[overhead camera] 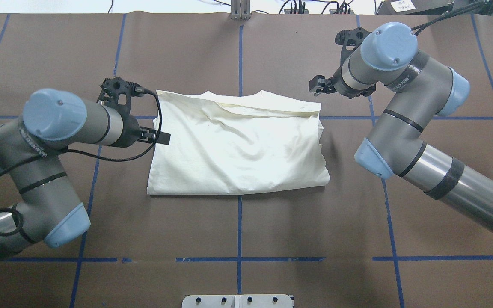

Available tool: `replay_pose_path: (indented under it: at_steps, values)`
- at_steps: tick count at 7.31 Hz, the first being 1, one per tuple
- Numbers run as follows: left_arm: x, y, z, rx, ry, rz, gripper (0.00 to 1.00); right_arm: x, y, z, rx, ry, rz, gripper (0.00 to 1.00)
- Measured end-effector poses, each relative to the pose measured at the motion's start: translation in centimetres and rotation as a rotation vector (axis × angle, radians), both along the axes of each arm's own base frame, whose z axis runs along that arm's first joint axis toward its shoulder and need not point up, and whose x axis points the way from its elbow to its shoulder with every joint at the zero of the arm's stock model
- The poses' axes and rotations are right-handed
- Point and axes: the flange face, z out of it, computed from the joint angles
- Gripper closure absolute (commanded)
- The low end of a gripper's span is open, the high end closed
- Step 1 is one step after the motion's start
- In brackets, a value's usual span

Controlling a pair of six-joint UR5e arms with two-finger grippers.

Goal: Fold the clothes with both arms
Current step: 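Raise the right gripper off the hem while the left gripper reaches the shirt side, then grasp the side edge of the folded shirt with the left gripper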

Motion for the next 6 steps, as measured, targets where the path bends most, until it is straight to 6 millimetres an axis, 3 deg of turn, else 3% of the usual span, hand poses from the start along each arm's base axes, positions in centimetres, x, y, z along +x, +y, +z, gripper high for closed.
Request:
replay_pose_path:
  at_steps: [2, 4, 6]
  values:
    - [1.7, 4.6, 2.8, -0.041, 0.031, -0.007, 0.19, 0.2, 0.0, -0.2, 0.003, -0.003, 0.000, 0.00]
    - [2.7, 5.9, 4.7, -0.063, 0.021, -0.017, 0.27, 0.2, 0.0, -0.3, 0.005, -0.003, 0.001, 0.00]
    - [3.6, 6.4, 5.2, -0.068, 0.012, -0.009, 0.44, 0.2, -0.1, -0.2, 0.006, -0.003, 0.002, 0.00]
